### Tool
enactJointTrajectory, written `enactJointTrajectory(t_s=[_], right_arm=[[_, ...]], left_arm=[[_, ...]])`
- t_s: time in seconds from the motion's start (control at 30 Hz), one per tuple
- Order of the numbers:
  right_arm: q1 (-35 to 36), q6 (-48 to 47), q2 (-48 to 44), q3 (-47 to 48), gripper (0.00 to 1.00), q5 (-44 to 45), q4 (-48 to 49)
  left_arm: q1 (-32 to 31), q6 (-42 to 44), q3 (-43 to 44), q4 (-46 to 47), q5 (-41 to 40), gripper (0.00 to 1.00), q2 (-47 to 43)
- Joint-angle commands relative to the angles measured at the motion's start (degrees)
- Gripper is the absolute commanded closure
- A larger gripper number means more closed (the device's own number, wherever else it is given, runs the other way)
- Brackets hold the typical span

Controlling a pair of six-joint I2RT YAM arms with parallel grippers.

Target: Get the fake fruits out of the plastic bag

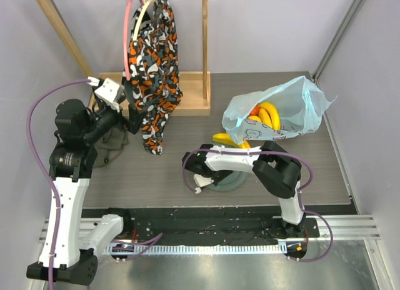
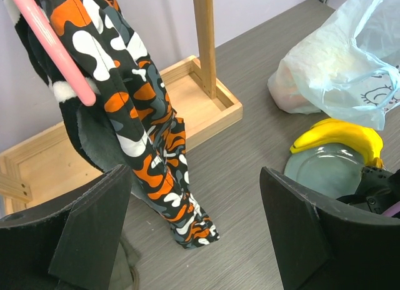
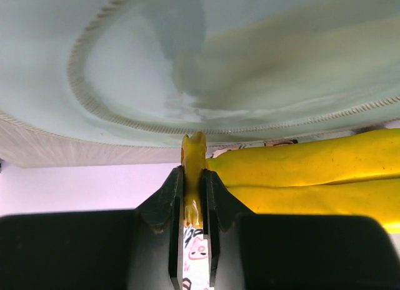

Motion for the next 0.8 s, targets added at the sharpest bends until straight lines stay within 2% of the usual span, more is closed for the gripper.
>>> enactJointTrajectory(t_s=[0.0, 0.2, 0.43, 0.5, 0.53, 0.57, 0.6, 0.67, 0.77], right_arm=[[0.73, -2.94, -3.87, 0.28, 0.97, 2.65, 1.07], [4.42, -1.09, -5.54, -0.16, 0.97, 0.11, -0.95], [4.42, -0.65, -5.28, -2.35, 0.93, -0.78, -1.22], [4.51, -0.47, -5.28, -2.88, 0.81, -0.69, -0.69], [4.42, -0.47, -5.28, -3.23, 0.71, -0.43, -0.26], [4.51, -0.47, -5.37, -3.49, 0.5, -0.51, 0.01], [4.51, -0.47, -5.45, -3.67, 0.35, -0.6, 0.19], [4.51, -0.47, -6.24, -3.58, 0.17, -0.86, 0.71], [4.42, -1.17, -9.22, -2.71, 0.08, -2.79, 1.24]], left_arm=[[0.91, -1.81, 0.36, 3.17, 1.97, 0.12, 0.0], [1.17, -2.43, 0.18, 3.61, 2.77, 0.12, 0.26], [1.26, -2.78, 0.27, 3.96, 3.03, 0.12, 0.61], [1.26, -2.96, 0.36, 4.05, 2.94, 0.12, 0.61], [1.26, -3.05, 0.27, 4.13, 3.12, 0.12, 0.7], [1.26, -3.22, 0.36, 4.14, 3.12, 0.13, 0.7], [1.26, -3.13, 0.36, 4.22, 3.21, 0.12, 0.7], [1.26, -3.22, 0.36, 4.22, 3.38, 0.13, 0.61], [1.26, -3.83, 0.53, 4.57, 3.91, 0.13, 0.96]])
